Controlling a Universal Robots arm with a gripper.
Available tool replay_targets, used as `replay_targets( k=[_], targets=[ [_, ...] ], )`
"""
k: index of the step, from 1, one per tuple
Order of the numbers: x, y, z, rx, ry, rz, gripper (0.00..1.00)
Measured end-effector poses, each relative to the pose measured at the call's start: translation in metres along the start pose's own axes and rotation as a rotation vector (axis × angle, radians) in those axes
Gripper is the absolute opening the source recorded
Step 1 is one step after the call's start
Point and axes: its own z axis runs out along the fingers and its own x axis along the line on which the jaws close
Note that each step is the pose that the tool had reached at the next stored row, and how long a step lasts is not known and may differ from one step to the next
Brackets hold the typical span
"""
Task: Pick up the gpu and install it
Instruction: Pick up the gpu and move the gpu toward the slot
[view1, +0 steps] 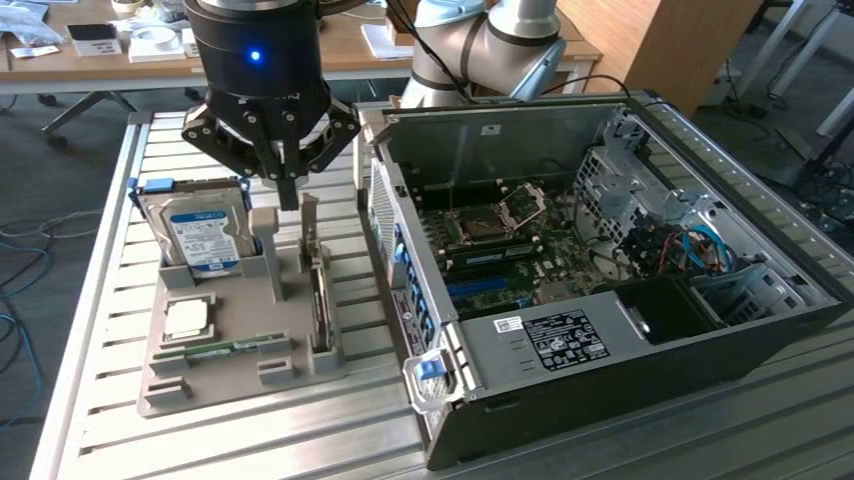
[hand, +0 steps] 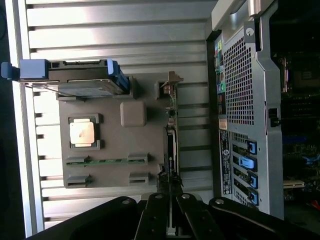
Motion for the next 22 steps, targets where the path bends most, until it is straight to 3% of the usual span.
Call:
replay_targets(
  k=[2,4,8,12,22],
  targets=[
    [0.0,0.0,0.0,0.0001,0.0,0.0,0.23],
    [0.0,0.0,0.0,0.0001,0.0,0.0,0.23],
    [0.0,0.0,0.0,0.0001,0.0,0.0,0.42],
    [0.0,-0.0001,0.0017,-0.0011,-0.0001,0.0,0.42],
    [0.0,-0.0007,0.0198,-0.0011,0.0,0.0,0.42]
  ],
)
